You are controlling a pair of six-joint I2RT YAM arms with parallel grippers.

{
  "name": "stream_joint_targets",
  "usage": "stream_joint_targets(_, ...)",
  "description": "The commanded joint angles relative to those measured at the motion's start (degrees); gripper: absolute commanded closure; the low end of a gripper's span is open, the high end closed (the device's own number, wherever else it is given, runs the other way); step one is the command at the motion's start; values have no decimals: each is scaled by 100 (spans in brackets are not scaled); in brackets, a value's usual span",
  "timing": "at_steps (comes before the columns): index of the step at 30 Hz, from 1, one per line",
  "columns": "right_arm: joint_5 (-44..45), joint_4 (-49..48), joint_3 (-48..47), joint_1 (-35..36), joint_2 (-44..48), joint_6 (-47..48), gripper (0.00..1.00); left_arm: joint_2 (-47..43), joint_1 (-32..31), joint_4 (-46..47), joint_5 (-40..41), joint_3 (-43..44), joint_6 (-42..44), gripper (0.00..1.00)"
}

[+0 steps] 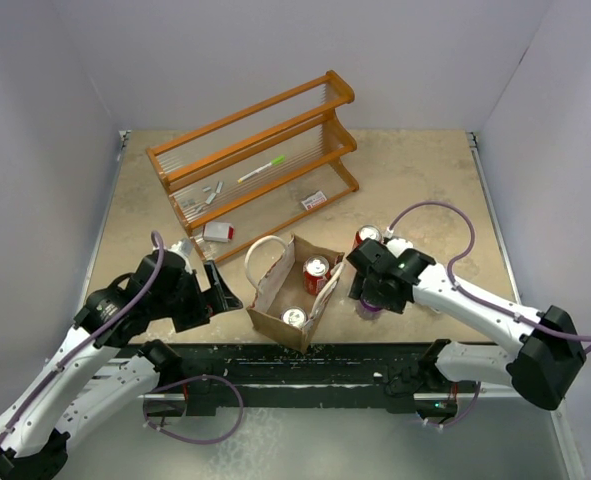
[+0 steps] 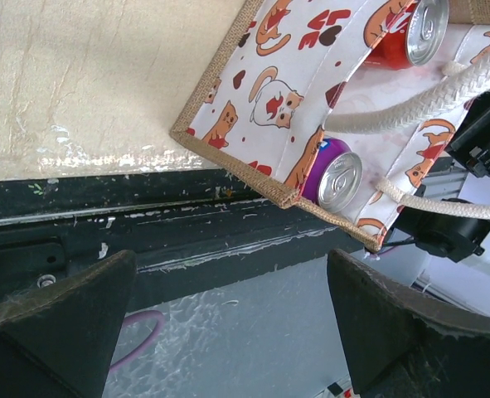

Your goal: Take the beverage out of the canvas bag

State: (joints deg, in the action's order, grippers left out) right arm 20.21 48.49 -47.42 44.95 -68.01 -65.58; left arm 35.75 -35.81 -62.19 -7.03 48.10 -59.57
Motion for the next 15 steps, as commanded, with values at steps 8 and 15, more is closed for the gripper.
stream_joint_targets(8,393,30,-402,-30,558,489,0,38,-23,190,-39,183,-119,1)
stream_joint_targets(15,501,140,-434,-24,953,668,0,81,-23,288,-69,169,-122,1)
